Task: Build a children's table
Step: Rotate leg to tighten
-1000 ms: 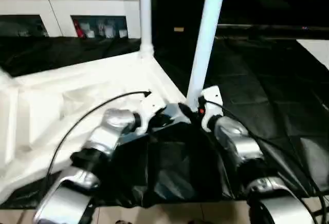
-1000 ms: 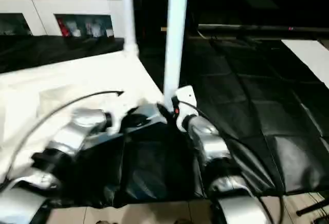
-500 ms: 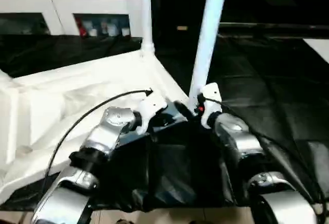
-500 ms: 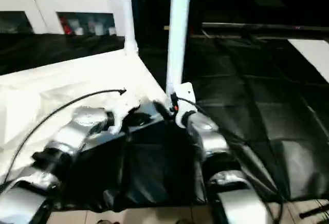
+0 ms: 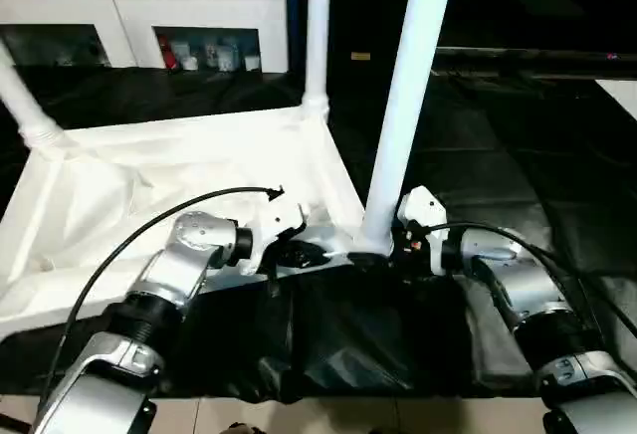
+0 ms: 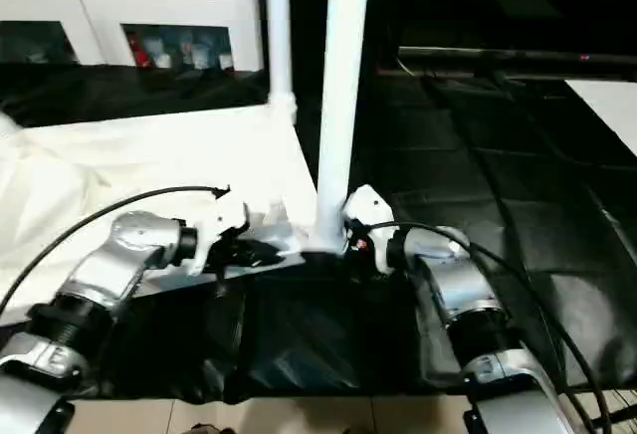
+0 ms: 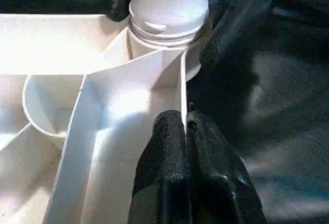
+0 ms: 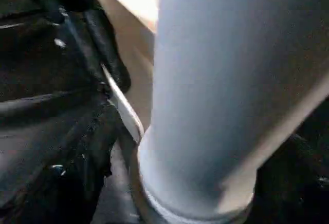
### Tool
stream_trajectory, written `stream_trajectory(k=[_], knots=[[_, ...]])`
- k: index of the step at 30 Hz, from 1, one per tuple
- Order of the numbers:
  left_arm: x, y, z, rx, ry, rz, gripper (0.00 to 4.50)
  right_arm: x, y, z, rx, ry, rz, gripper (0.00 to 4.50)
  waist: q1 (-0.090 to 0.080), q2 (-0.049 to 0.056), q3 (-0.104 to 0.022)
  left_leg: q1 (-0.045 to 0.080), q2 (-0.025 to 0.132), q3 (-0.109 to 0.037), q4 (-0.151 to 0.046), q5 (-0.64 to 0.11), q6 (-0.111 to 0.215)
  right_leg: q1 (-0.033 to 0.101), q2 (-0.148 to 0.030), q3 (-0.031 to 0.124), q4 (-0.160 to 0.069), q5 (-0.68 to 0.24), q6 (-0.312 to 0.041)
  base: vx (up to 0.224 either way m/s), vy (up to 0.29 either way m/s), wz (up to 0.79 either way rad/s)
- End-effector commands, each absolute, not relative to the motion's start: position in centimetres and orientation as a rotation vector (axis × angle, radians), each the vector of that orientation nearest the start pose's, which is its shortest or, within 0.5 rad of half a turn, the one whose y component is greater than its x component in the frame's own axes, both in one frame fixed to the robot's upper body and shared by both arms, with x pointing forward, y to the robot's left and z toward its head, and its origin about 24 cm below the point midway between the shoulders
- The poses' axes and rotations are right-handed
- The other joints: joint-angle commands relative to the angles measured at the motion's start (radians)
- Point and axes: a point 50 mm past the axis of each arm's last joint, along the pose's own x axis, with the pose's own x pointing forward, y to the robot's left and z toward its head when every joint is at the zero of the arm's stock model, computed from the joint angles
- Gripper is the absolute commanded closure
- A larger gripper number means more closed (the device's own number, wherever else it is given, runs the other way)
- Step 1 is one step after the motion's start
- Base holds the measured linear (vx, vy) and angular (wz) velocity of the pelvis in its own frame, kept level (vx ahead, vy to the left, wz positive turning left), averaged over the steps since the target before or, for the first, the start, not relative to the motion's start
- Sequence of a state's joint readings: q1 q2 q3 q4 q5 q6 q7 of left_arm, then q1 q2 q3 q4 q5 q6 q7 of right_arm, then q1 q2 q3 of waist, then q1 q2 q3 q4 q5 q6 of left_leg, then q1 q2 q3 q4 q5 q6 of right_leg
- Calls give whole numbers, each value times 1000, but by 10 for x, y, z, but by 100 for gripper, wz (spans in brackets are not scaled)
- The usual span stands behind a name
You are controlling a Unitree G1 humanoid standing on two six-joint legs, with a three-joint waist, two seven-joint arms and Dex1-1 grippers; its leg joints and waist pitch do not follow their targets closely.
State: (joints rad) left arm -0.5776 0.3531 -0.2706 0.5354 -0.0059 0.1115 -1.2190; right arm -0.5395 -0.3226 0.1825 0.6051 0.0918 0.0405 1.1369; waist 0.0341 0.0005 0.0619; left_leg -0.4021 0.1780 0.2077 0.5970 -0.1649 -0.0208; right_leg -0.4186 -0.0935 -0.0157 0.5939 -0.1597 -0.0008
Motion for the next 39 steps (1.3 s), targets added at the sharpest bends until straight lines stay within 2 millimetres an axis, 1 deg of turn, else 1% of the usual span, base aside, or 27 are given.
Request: stream_trajectory(k=[1,2,3,4,7,9,10,15,17,20,22,23,24,25,26,27,28,29,30,31,32,34,35,36,37,38,39], knots=[[314,117,72,383,321,-1407,450,310,-125,51,-198,299,1328,90,-1,-4,-70,41,53,-23,-82,-366,7,26,-37,19,-73,-346,-209,0,0,0],[313,118,72,377,325,-1416,450,309,-125,51,-194,306,1338,90,-1,-5,-70,40,52,-23,-83,-363,6,28,-37,19,-72,-341,-211,0,0,0],[312,118,72,376,330,-1427,450,309,-125,51,-194,314,1349,113,0,-4,-70,39,52,-23,-83,-357,7,29,-39,19,-71,-339,-212,0,0,0],[311,120,73,375,338,-1440,450,308,-125,50,-199,325,1365,121,0,-5,-71,37,52,-23,-83,-351,6,30,-38,18,-69,-334,-212,0,0,0],[309,121,73,371,346,-1459,450,306,-124,49,-197,344,1391,132,1,-6,-72,37,51,-22,-81,-337,8,30,-38,19,-68,-318,-215,0,0,0],[309,121,73,367,350,-1464,450,305,-124,48,-194,354,1405,161,2,-6,-73,37,51,-21,-80,-320,14,31,-38,19,-66,-298,-220,0,0,0],[309,121,73,368,352,-1466,450,304,-124,48,-194,359,1410,167,3,-6,-73,35,51,-21,-80,-308,18,33,-38,19,-64,-285,-223,0,0,0],[308,122,72,369,361,-1465,450,301,-122,45,-159,371,1416,186,3,-3,-74,36,51,-19,-78,-292,24,34,-37,18,-62,-259,-233,0,0,0],[310,120,71,364,354,-1438,450,299,-120,40,-123,373,1401,187,4,-4,-74,36,51,-19,-78,-295,23,34,-37,19,-63,-266,-232,0,0,0],[314,116,70,369,343,-1390,450,298,-116,36,-90,363,1367,188,6,-5,-73,41,51,-19,-77,-310,16,30,-39,21,-67,-289,-225,0,0,0],[319,112,69,379,336,-1332,450,301,-111,33,-63,340,1290,188,3,-5,-71,38,50,-22,-81,-332,7,30,-38,19,-69,-325,-215,0,0,0],[320,111,69,378,335,-1326,450,302,-111,33,-61,338,1275,188,0,-3,-69,41,50,-23,-83,-359,-6,24,-39,20,-74,-360,-205,0,0,0],[326,103,68,367,328,-1259,450,312,-103,29,-38,314,1109,189,-3,-4,-68,42,48,-25,-82,-372,-13,24,-40,20,-77,-384,-199,0,0,0],[330,95,69,369,318,-1227,450,321,-97,27,-26,307,976,189,-13,-4,-65,47,44,-30,-82,-431,-44,14,-43,17,-86,-488,-172,-53,2,-3],[331,92,69,369,316,-1213,450,323,-94,26,-18,310,929,190,-16,-2,-64,50,44,-34,-82,-450,-55,11,-44,16,-90,-523,-160,-53,2,-3],[332,90,69,368,315,-1205,450,325,-93,25,-13,313,907,191,-20,-5,-65,47,42,-38,-82,-458,-60,15,-45,13,-91,-547,-147,-62,13,-9],[334,85,70,361,311,-1183,450,327,-89,25,-9,308,863,191,-22,-7,-64,44,41,-41,-86,-467,-61,17,-46,11,-96,-577,-125,-52,17,-8],[336,82,70,358,309,-1170,450,329,-86,25,-7,306,837,192,-23,-4,-63,50,41,-41,-84,-485,-60,10,-45,10,-101,-589,-115,-52,17,-8],[336,82,70,357,308,-1167,450,329,-85,25,-6,305,830,192,-25,-4,-63,50,41,-41,-85,-491,-58,10,-43,10,-103,-588,-114,0,0,0],[339,75,72,343,302,-1139,450,333,-80,25,19,317,751,192,-29,-3,-64,47,41,-43,-87,-499,-55,12,-43,8,-104,-575,-115,0,0,0],[339,75,72,343,302,-1139,450,333,-80,25,19,317,751,192,-37,-2,-65,45,40,-44,-88,-504,-58,12,-41,6,-102,-563,-120,0,0,0],[342,66,74,318,292,-1094,450,340,-71,26,50,329,639,192,-44,1,-66,44,39,-45,-91,-508,-61,15,-39,4,-102,-539,-124,0,0,0],[344,62,74,309,287,-1076,450,342,-65,27,63,325,612,192,-49,-1,-66,39,38,-45,-92,-511,-56,17,-39,3,-102,-521,-129,0,0,0],[344,62,74,309,287,-1076,450,342,-65,27,63,325,612,192,-50,-1,-66,42,37,-44,-91,-517,-55,15,-40,3,-105,-522,-129,0,0,0],[344,58,75,299,278,-1077,450,343,-55,32,56,284,635,192,-50,-3,-67,45,36,-42,-87,-518,-48,11,-41,5,-107,-515,-134,0,0,0],[344,58,75,299,278,-1077,450,343,-55,32,56,284,635,192,-52,-3,-67,45,35,-42,-86,-518,-43,11,-41,5,-108,-512,-135,0,0,0],[344,58,75,299,278,-1077,450,343,-55,32,56,284,635,138,-52,-2,-68,44,36,-41,-86,-507,-33,13,-42,7,-108,-497,-141,0,0,0]])
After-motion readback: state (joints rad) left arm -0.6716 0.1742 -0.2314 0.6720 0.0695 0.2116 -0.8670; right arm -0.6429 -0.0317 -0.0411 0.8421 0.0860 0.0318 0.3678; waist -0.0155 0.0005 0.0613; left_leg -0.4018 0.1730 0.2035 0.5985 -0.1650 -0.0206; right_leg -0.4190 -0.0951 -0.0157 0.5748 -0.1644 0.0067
